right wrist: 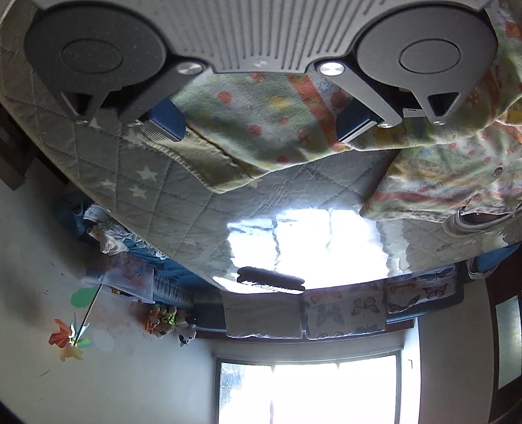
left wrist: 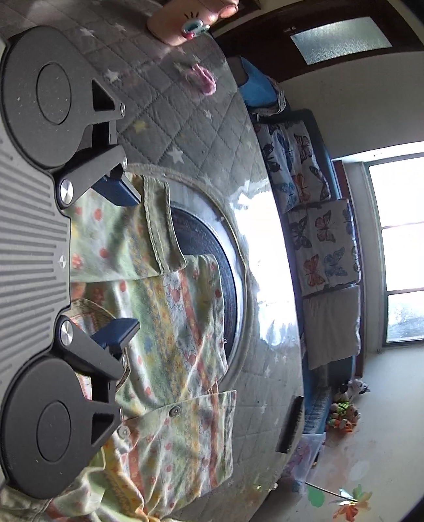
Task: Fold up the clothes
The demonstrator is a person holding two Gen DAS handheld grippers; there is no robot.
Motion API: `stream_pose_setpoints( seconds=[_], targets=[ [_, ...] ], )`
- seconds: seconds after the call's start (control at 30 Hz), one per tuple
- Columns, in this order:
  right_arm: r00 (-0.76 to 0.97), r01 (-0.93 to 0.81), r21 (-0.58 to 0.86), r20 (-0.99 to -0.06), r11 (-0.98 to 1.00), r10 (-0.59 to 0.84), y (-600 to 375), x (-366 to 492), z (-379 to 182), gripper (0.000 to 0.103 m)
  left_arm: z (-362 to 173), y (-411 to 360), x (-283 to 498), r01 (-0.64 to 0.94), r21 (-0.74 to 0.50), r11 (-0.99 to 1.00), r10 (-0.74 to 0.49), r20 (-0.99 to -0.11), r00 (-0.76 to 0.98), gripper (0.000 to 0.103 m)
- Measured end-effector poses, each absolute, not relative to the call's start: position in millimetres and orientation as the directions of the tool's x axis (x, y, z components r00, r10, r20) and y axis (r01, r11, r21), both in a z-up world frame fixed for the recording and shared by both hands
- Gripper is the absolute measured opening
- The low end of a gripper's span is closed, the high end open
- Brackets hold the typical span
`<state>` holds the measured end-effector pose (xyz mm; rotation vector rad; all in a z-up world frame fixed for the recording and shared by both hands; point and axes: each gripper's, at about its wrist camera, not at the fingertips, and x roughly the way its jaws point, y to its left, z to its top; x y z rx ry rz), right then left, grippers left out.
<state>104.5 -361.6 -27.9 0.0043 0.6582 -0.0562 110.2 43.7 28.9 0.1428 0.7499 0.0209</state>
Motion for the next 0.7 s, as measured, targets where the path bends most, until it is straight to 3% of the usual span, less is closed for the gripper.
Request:
stream_pose_setpoints(
  seconds=[0.27, 0.33, 0.4, 0.5, 0.7],
  targets=[
    [0.772, 0.056, 0.001, -0.634, 0.998, -0.043, -362.6, 108.9, -34.5, 0.103, 2.1, 48.6, 150.7, 0.051, 0.157, 0.986, 0.08, -0.724, 0.685, 0.049],
    [0.77, 0.056, 0.004, -0.636, 0.998, -0.041, -362.9, 109.4, -35.0, 0.103, 2.3, 53.8, 153.6, 0.05, 0.139, 0.989, 0.068, -0.727, 0.683, 0.036],
    [0.77, 0.056, 0.004, -0.637, 0.998, -0.04, -362.8, 109.6, -34.9, 0.103, 2.6, 57.5, 152.5, 0.049, 0.133, 0.99, 0.063, -0.724, 0.687, 0.011],
    [0.77, 0.056, 0.005, -0.637, 0.998, -0.041, -363.0, 109.2, -35.0, 0.103, 8.4, 67.7, 142.9, 0.015, 0.114, 0.993, 0.071, -0.703, 0.708, 0.004],
    [0.771, 0.057, 0.001, -0.635, 0.998, -0.043, -362.1, 108.8, -35.9, 0.103, 40.7, 110.6, 103.5, -0.141, 0.064, 0.988, 0.15, -0.623, 0.768, 0.002]
  ],
)
